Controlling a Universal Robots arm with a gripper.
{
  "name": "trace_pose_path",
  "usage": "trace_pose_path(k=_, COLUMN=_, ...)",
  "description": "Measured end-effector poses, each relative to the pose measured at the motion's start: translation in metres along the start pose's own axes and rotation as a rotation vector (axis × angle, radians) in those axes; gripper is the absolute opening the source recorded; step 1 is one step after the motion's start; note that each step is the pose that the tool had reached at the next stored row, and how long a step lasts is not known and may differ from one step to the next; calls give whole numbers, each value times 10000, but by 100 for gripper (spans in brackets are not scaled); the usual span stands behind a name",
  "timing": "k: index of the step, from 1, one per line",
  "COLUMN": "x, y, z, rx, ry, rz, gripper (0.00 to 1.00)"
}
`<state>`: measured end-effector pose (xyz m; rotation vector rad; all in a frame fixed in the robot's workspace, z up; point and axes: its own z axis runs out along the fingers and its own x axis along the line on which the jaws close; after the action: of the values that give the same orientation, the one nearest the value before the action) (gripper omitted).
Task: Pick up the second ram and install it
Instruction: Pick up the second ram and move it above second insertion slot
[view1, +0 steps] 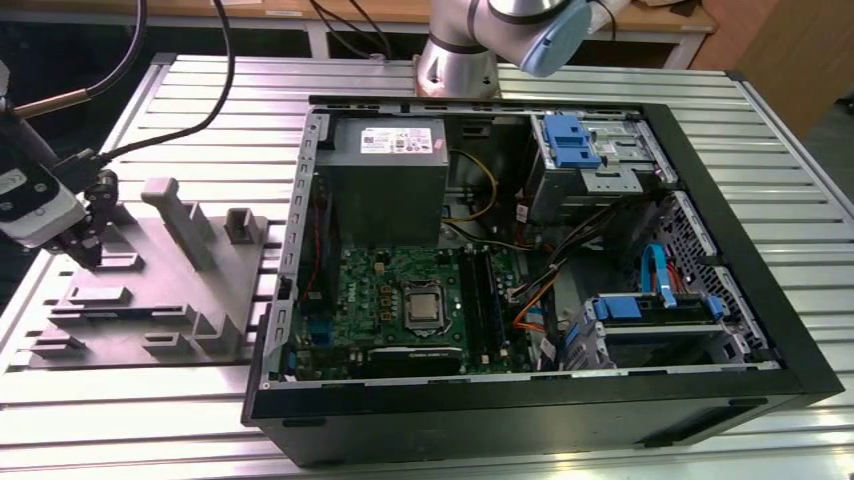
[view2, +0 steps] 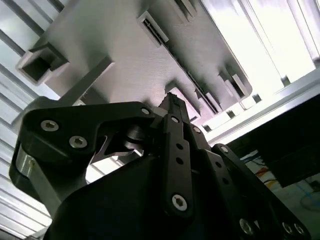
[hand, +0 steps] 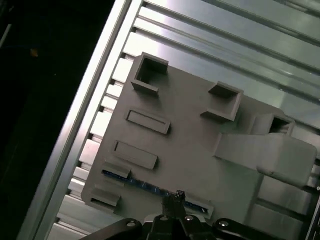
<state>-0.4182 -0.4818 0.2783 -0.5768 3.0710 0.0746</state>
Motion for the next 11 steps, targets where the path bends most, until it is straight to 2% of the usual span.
trace_pose_path(k=11, x=2, y=-4, z=91, rx=-49, ry=89, rz=-2008, gripper=10)
